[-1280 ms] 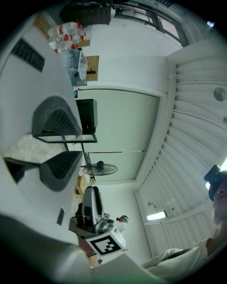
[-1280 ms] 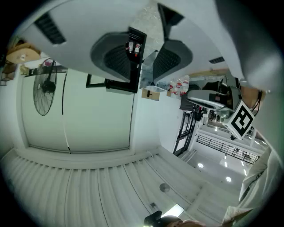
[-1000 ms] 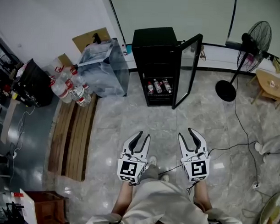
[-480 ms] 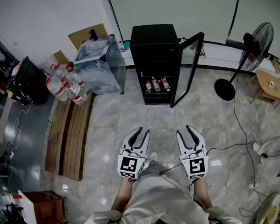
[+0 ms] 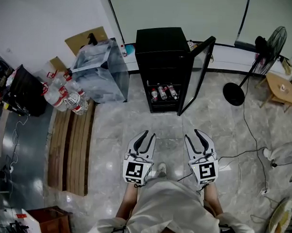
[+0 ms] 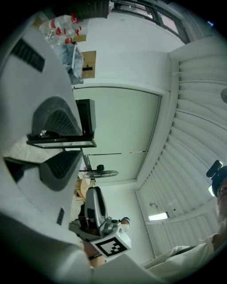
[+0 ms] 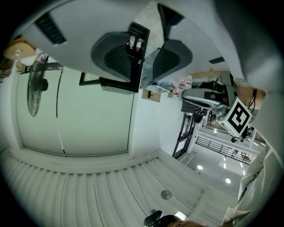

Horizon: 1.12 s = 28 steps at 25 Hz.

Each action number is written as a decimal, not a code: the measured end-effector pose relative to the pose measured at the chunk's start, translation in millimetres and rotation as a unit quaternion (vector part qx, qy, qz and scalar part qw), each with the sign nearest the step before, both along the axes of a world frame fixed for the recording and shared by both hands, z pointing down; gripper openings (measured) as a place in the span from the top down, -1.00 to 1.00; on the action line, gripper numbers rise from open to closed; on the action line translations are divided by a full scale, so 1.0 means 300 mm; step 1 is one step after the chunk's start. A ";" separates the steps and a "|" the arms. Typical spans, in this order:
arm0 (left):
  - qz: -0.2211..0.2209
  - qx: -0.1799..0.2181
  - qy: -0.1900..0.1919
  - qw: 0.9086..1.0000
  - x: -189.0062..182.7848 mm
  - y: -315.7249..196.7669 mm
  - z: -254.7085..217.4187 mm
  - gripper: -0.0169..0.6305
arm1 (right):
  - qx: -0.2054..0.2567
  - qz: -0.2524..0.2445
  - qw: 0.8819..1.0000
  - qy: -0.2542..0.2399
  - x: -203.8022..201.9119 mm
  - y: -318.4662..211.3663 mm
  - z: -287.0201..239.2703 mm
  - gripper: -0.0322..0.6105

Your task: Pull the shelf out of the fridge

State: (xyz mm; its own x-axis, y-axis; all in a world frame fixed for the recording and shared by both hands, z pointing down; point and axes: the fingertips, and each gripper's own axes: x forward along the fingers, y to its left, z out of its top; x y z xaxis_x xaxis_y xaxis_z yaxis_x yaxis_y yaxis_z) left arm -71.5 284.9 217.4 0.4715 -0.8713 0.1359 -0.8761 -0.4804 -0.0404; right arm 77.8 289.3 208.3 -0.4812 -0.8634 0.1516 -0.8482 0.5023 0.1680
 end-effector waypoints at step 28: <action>0.012 -0.006 0.008 1.000 -0.106 -0.457 0.077 0.61 | -0.020 0.002 1.000 0.003 -0.129 -0.453 0.071 0.43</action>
